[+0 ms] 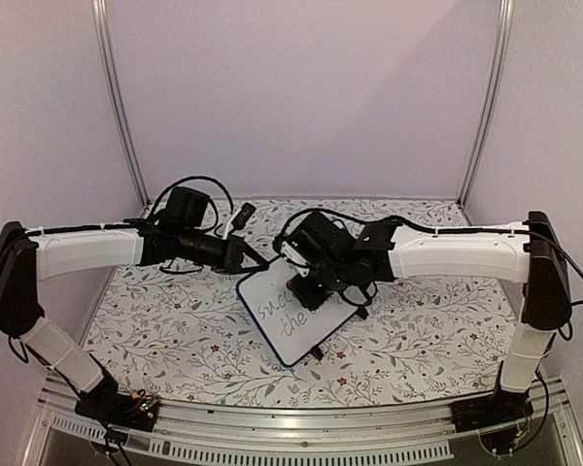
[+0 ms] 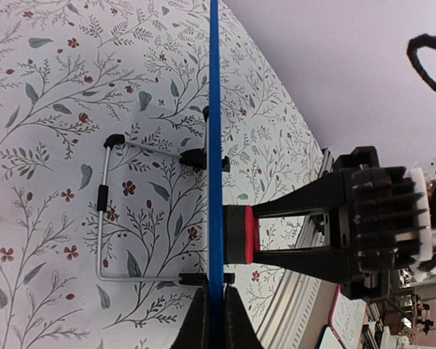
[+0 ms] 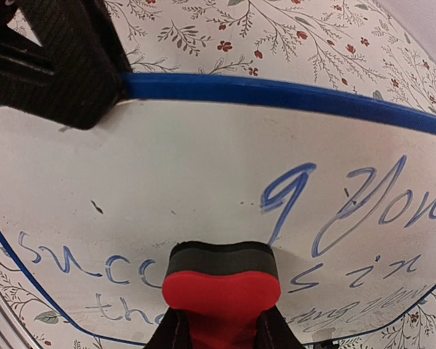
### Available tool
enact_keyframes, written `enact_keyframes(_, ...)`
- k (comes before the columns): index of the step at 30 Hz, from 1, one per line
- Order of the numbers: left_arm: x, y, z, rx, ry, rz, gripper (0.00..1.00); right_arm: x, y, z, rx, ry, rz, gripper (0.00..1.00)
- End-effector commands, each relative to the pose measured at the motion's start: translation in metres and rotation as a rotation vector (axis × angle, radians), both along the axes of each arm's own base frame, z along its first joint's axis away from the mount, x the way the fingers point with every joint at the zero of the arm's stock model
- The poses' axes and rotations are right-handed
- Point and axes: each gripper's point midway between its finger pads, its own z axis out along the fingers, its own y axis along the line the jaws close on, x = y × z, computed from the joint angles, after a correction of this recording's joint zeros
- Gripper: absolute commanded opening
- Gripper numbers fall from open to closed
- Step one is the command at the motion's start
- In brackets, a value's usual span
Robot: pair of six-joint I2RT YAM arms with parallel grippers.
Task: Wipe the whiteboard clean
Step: Erase the whiteboard at the center of the board.
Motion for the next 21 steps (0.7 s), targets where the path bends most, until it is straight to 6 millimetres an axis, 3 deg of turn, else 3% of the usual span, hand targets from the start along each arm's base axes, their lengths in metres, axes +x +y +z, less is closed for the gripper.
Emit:
enact_keyframes(1,-0.009,-0.007,0.005,-0.027,-0.02,-0.055,0.0,0.012,0.004,0.013,0.019,-0.015,-0.015,0.19)
enact_keyframes(11,-0.009,-0.006,0.007,-0.029,-0.025,-0.053,0.0,0.035,0.011,0.034,0.05,-0.046,-0.021,0.19)
enact_keyframes(21,-0.008,-0.006,0.008,-0.03,-0.029,-0.051,0.0,0.013,-0.009,-0.008,0.012,0.051,-0.019,0.19)
